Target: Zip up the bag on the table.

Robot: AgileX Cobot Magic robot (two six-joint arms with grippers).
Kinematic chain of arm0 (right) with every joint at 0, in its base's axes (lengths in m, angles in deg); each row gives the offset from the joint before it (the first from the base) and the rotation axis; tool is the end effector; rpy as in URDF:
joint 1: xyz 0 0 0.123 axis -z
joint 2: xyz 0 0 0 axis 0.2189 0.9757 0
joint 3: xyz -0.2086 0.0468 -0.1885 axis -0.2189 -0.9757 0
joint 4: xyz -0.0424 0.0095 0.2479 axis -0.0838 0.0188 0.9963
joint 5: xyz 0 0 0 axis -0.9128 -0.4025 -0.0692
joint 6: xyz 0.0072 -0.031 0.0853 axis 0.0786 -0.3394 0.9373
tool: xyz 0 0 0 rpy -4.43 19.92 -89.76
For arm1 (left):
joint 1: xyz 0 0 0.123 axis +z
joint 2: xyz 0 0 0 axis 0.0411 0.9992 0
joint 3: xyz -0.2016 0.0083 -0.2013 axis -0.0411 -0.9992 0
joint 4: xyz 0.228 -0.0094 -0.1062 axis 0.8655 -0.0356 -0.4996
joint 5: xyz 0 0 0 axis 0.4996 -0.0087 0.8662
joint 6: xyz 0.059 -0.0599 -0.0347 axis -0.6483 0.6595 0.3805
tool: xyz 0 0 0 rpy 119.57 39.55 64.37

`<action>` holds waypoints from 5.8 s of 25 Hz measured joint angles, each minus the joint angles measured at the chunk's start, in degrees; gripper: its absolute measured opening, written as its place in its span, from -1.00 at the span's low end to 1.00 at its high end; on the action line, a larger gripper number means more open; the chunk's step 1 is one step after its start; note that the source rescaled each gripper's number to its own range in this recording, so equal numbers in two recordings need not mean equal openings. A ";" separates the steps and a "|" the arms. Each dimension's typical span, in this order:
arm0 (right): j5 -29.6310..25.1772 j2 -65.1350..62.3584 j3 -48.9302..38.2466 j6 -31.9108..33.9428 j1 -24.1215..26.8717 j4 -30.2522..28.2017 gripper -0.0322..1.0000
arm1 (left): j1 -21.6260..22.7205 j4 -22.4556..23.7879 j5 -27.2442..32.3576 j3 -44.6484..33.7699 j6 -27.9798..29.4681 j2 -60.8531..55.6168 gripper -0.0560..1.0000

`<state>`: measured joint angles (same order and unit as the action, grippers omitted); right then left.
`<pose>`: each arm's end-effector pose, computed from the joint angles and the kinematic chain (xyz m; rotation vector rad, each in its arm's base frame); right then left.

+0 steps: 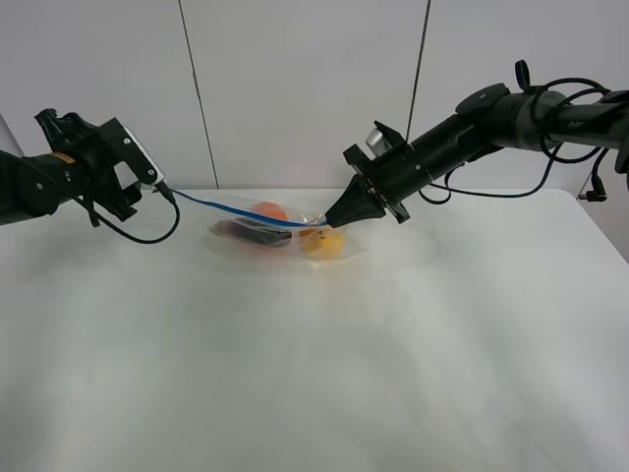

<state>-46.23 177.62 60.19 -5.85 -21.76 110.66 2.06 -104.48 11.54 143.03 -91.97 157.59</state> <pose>0.4408 0.1430 0.1894 -0.3710 2.6787 1.3242 0.3900 0.0089 0.1984 0.8349 1.7639 0.7651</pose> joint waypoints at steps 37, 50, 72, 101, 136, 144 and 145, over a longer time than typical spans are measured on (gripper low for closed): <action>-0.06 0.00 0.00 0.37 0.00 -0.12 -0.94 | 0.05 2.67 66.03 19.88 54.47 -2.00 1.00; -0.06 0.00 0.00 0.41 0.00 -0.12 -0.94 | 0.15 21.70 94.34 32.06 67.51 -2.11 1.00; -0.06 0.00 0.00 0.41 0.00 -0.12 -0.94 | 4.53 15.16 97.01 19.00 65.77 -14.52 1.00; -0.06 0.00 0.00 0.41 0.00 -0.12 -0.94 | -2.42 8.46 95.39 -21.78 64.87 -78.44 1.00; -0.06 -3.39 1.45 13.06 0.00 -27.70 0.98 | -2.49 9.07 94.42 -22.69 64.87 -105.05 1.00; -0.06 -6.82 3.70 24.22 0.06 -53.95 1.00 | -2.49 9.07 94.47 -22.69 64.87 -105.05 1.00; -0.06 -6.98 3.70 24.33 0.17 -54.99 1.00 | -2.49 9.07 94.47 -22.69 64.87 -105.05 1.00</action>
<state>-46.30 170.64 63.89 18.49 -21.59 55.67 -0.43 -95.41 106.01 120.34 -27.11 52.54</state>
